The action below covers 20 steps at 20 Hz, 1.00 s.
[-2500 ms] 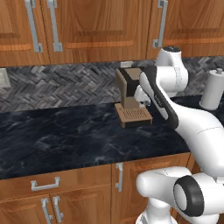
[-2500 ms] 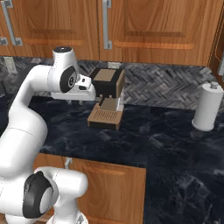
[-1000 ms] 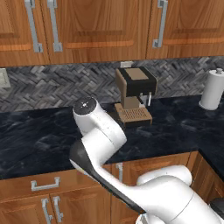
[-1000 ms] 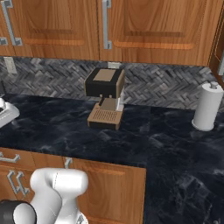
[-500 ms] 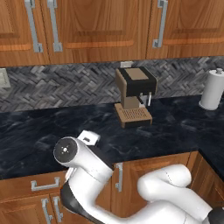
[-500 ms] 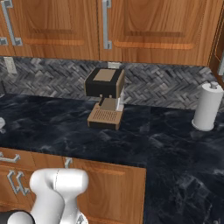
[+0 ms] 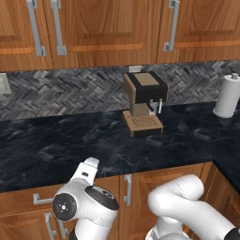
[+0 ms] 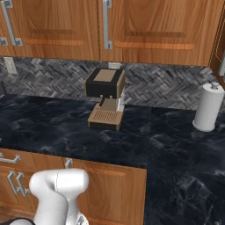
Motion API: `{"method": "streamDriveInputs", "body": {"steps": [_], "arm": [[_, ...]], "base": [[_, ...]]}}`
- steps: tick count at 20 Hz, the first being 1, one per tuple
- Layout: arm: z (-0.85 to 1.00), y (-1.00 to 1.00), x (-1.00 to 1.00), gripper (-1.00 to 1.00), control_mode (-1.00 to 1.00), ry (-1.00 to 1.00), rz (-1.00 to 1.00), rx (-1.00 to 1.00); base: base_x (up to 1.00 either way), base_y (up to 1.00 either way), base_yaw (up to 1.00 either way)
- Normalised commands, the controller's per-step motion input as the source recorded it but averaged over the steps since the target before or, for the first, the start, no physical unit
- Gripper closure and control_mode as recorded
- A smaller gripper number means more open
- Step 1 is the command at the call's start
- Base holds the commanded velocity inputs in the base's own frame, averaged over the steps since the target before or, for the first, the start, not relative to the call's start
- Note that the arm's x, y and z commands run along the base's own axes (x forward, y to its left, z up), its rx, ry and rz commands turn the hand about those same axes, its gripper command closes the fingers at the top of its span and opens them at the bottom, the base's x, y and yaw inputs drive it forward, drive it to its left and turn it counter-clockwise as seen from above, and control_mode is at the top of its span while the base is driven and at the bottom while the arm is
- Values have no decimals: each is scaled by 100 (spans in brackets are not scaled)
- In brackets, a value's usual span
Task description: Take the pizza cutter from the drawer on the left and place it on the dining counter for cutting.
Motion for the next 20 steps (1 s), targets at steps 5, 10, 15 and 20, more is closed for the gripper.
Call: {"method": "streamDriveInputs", "body": {"steps": [5,10,15,20], "arm": [[-32,24,-1,-100,-100,-12,4,-8],[-31,23,0,-100,-100,-8,4,-6],[-33,25,0,-100,-100,-2,2,-9],[-39,16,0,-100,-100,-4,1,-10]], "base": [[0,0,0],[0,0,0],[0,0,0],[0,0,0]]}}
